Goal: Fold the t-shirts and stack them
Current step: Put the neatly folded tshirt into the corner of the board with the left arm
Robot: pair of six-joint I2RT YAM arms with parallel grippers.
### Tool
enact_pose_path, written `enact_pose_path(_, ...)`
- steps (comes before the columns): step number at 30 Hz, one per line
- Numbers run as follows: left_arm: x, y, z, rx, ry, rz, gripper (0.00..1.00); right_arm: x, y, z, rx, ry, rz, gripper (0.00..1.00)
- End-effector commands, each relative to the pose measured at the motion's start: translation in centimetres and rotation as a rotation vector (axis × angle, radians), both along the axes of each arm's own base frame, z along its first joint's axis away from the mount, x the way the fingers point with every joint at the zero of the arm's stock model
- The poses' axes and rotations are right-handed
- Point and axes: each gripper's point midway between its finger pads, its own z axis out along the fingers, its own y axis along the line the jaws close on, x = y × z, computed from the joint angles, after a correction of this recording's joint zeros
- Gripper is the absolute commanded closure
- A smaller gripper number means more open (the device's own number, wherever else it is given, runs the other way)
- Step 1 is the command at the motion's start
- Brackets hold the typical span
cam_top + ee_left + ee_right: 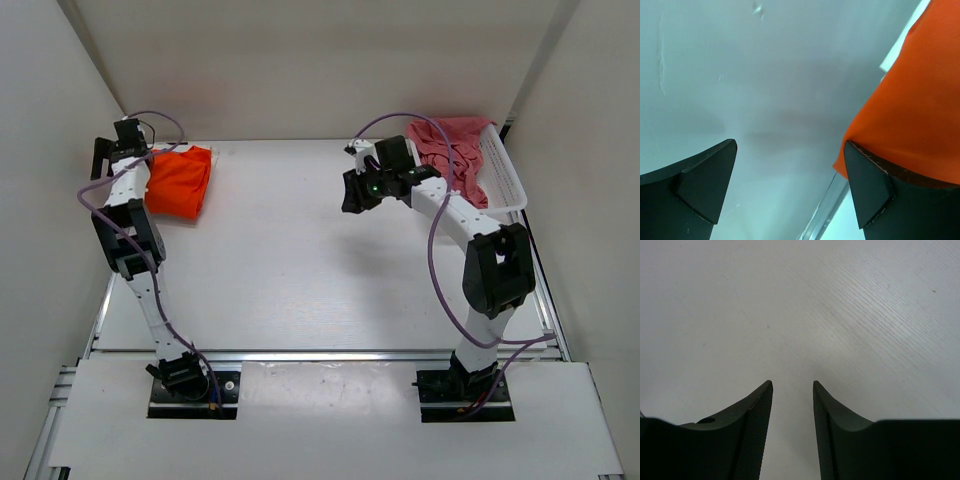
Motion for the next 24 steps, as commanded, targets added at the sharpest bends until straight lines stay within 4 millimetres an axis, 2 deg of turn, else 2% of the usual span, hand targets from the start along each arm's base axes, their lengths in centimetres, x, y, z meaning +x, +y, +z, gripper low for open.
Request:
enact_pose_path(1,-1.2,-0.3,4.7,0.034,-0.098,0.010,0.02,-0.5,0.8,4.4,0.039,-0.080,0.047,0.56)
enact_pose_path(2,-1.2,-0.6,5.0,0.029,-0.109,0.002,0.02,-0.7,0.9,4.9,0.036,-0.097,0.060,0.57)
enact_pose_path(4,-0.9,-2.5,3.6,-0.034,-0.083,-0.065,0.02,-0.8,1.2,5.3,0.033,-0.097,0.071,0.56)
enact_pose_path(6,-1.1,-5.4,2.6,-0.108,-0.050,-0.140,0.01,-0.9,1.3,6.0,0.023,-0.118,0.081,0.57)
enact_pose_path(7,-1.3,-6.8,1.5,-0.138,-0.034,-0.169,0.01,-0.9,1.5,6.4,0.019,-0.127,0.085,0.56)
enact_pose_path(8,-1.8,-7.5,1.6,-0.149,-0.045,-0.174,0.01,-1.1,1.5,6.0,0.010,-0.121,0.086,0.56)
enact_pose_path(9,-1.8,-8.5,2.6,-0.146,-0.071,-0.191,0.01,-1.2,1.8,6.5,0.008,-0.140,0.100,0.56)
enact_pose_path(13,-2.3,-11.6,4.5,-0.191,-0.133,-0.228,0.01,-2.1,2.4,7.0,-0.006,-0.151,0.122,0.55)
enact_pose_path(14,-2.3,-12.5,4.3,-0.224,-0.133,-0.249,0.01,-2.2,2.3,6.9,-0.006,-0.143,0.123,0.56)
enact_pose_path(15,-2.8,-13.3,5.1,-0.229,-0.139,-0.263,0.01,-2.5,2.3,7.3,-0.010,-0.157,0.133,0.56)
enact_pose_path(16,-3.4,-14.6,5.7,-0.252,-0.145,-0.292,0.01,-2.6,2.4,7.5,-0.013,-0.172,0.133,0.56)
enact_pose_path(17,-3.6,-16.0,4.9,-0.281,-0.131,-0.317,0.01,-2.7,2.5,7.6,-0.020,-0.177,0.134,0.56)
enact_pose_path(18,-4.2,-17.4,5.6,-0.298,-0.128,-0.352,0.02,-2.7,2.2,7.7,-0.021,-0.185,0.129,0.56)
enact_pose_path(20,-5.4,-24.2,5.2,-0.374,-0.075,-0.525,0.02,-2.4,1.7,8.1,-0.021,-0.188,0.108,0.56)
enact_pose_path(21,-6.2,-25.9,4.9,-0.386,-0.039,-0.567,0.01,-2.1,1.3,8.1,-0.025,-0.184,0.085,0.56)
enact_pose_path(22,-7.3,-29.3,4.4,-0.413,0.012,-0.664,0.01,-1.4,0.8,8.7,-0.022,-0.200,0.057,0.56)
enact_pose_path(24,-9.5,-34.3,3.0,-0.455,0.119,-0.818,0.01,0.8,-1.2,9.6,-0.067,-0.246,-0.045,0.55)
